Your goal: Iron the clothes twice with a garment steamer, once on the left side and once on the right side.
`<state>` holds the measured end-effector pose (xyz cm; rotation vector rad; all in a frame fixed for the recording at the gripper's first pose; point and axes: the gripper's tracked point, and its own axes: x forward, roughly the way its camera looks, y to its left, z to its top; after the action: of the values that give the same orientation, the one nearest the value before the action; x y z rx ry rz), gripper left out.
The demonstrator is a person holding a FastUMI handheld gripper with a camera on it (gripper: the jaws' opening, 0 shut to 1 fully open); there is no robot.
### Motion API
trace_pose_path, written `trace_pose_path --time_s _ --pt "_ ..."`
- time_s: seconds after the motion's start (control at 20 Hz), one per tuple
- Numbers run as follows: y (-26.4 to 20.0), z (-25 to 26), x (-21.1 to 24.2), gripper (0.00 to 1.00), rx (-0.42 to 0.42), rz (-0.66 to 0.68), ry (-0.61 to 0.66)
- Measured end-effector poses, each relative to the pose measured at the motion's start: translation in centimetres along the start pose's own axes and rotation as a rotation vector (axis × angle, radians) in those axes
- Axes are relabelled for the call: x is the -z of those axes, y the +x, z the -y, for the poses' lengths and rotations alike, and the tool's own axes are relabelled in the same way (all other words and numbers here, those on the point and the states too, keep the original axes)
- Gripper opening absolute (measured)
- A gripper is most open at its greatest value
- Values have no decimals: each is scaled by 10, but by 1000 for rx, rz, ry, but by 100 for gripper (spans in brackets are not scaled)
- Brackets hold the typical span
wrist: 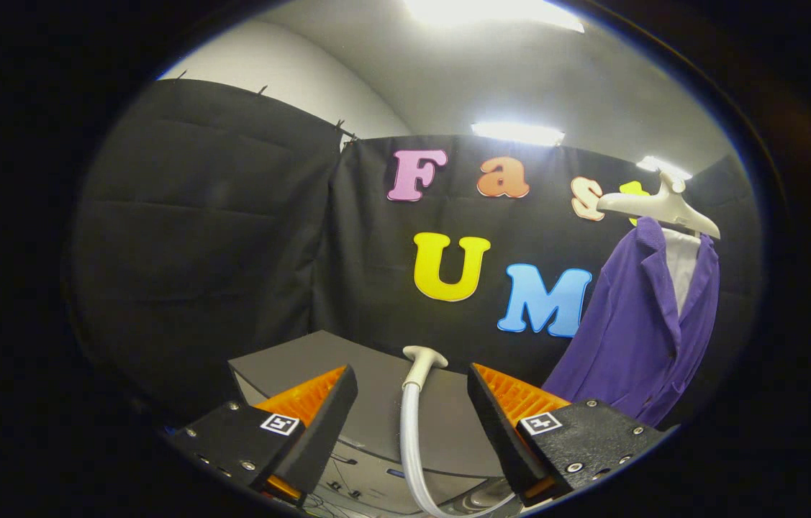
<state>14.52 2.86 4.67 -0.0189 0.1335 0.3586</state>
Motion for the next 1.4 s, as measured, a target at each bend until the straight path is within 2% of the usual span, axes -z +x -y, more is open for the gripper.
trace_pose_path --time_s 0.35,0.55,0.65,1.0,1.25,1.4 --pt "95 13 40 95 79 -200 96" --pt "151 8 58 95 88 -291 202" --pt "171 16 62 95 121 -332 234" --pt "225 33 99 94 202 -492 345" --pt "251 28 131 94 189 -630 355" --pt "256 28 142 90 199 -705 344"
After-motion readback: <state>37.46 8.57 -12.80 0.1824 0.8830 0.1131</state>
